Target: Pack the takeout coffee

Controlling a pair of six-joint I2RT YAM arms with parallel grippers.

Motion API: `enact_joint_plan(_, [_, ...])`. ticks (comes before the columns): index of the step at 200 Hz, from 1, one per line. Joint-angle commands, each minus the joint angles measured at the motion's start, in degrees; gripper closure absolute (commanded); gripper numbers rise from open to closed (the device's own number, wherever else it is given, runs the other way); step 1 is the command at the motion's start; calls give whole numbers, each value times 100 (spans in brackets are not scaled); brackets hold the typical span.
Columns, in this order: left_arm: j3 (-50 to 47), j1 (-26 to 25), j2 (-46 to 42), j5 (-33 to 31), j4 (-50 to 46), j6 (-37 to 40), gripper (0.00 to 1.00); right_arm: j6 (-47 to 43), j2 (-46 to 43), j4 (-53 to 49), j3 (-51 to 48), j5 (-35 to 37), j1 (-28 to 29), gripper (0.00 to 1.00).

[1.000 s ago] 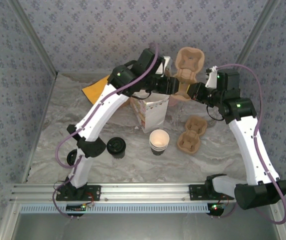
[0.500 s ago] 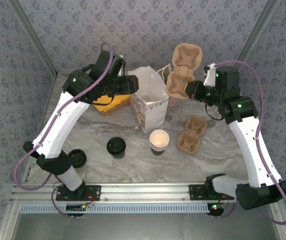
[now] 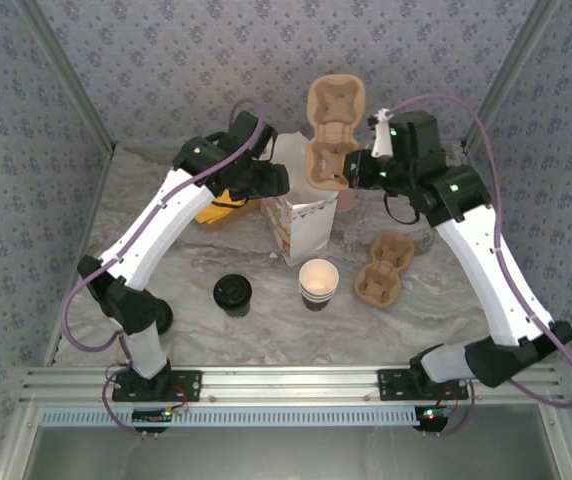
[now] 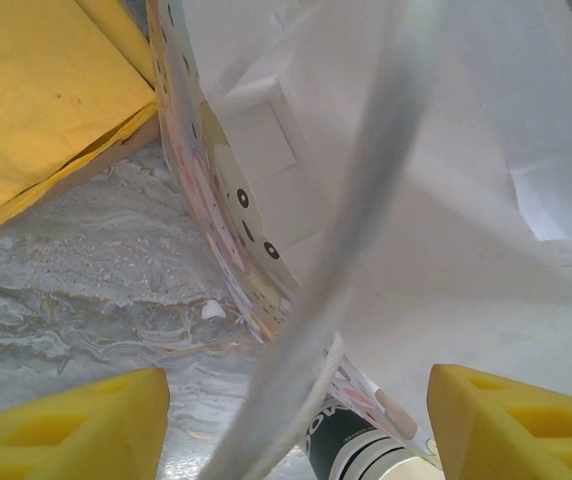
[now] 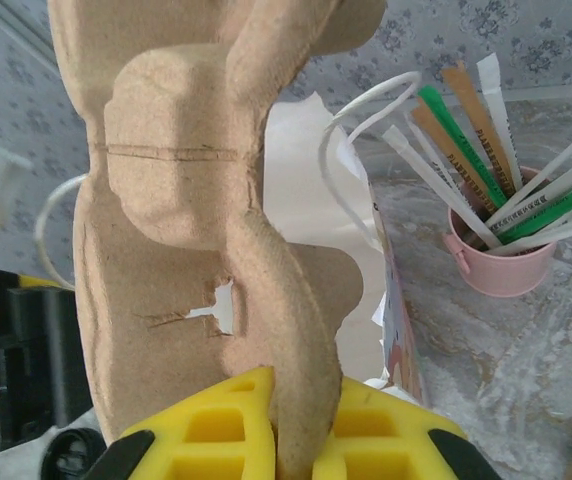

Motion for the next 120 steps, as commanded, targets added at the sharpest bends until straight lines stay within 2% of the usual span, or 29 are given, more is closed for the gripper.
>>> enact_joint_plan(1, [48,120,-325,121,251,38,32,-377,377,-651,507,790,326,91])
enact_joint_plan(65, [-658,521,-991,463,913,48,33,-669,1922,-1920,2213,1932,1010,92])
enact_joint_plan(120, [-972,655,-1101,740,1050,143,33,-963,2888,-2754,3363,2541,1256,93])
